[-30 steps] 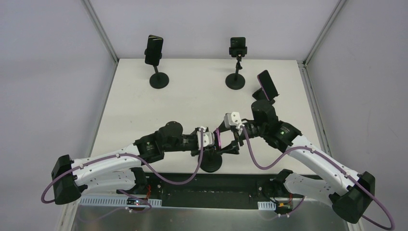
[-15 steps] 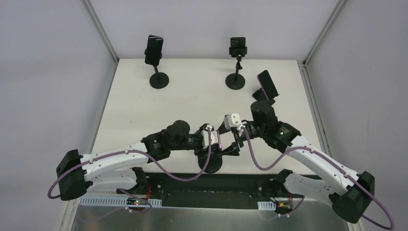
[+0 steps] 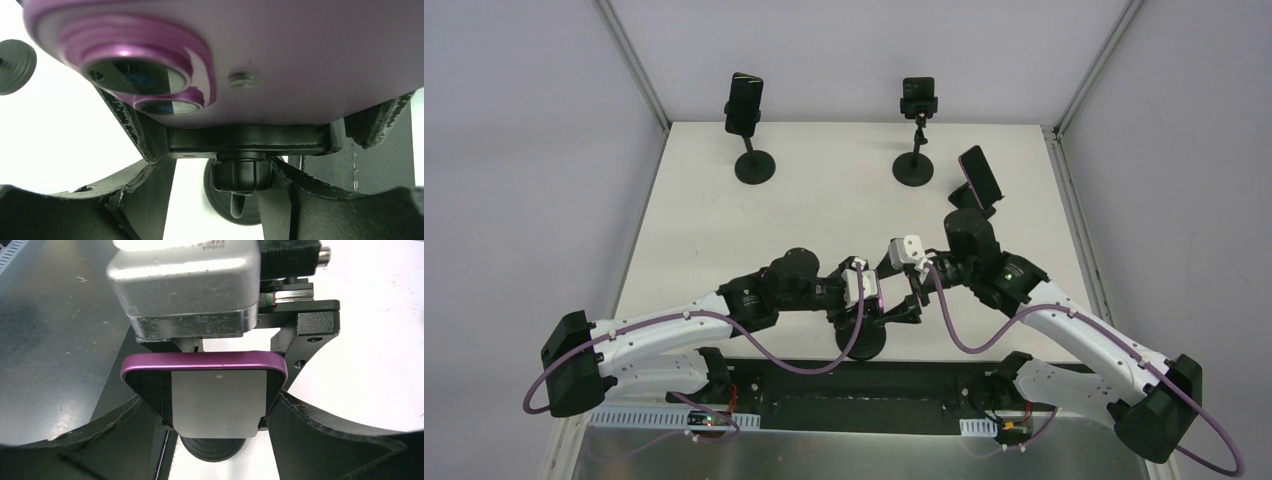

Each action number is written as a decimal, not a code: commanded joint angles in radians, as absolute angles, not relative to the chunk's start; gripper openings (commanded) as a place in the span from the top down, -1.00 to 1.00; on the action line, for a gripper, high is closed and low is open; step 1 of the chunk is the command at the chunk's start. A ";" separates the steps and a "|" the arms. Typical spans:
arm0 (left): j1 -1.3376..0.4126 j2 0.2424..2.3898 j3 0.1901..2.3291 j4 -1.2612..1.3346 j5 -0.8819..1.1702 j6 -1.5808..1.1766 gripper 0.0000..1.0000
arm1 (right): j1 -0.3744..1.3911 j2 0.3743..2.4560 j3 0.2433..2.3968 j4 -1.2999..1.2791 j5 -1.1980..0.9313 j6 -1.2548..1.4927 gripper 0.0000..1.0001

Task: Remove the phone from the phone stand

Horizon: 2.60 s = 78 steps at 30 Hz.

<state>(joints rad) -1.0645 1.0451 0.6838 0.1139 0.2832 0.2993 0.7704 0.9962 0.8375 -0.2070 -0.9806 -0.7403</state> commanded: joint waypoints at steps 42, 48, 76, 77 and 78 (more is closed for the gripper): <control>-1.003 1.076 0.811 0.209 0.313 0.174 1.00 | 0.825 0.942 0.695 0.016 -0.833 -0.452 1.00; -0.974 1.098 0.808 0.209 0.231 0.107 1.00 | 0.827 0.953 0.707 0.018 -0.973 -0.435 1.00; -0.898 1.175 0.807 0.212 0.069 0.016 1.00 | 1.087 0.846 0.556 0.348 -0.972 -0.072 1.00; -0.897 1.176 0.806 0.211 0.068 0.015 1.00 | 1.096 0.846 0.555 0.350 -0.974 -0.067 1.00; -0.895 1.176 0.804 0.211 0.068 0.014 1.00 | 1.105 0.844 0.555 0.350 -0.978 -0.063 1.00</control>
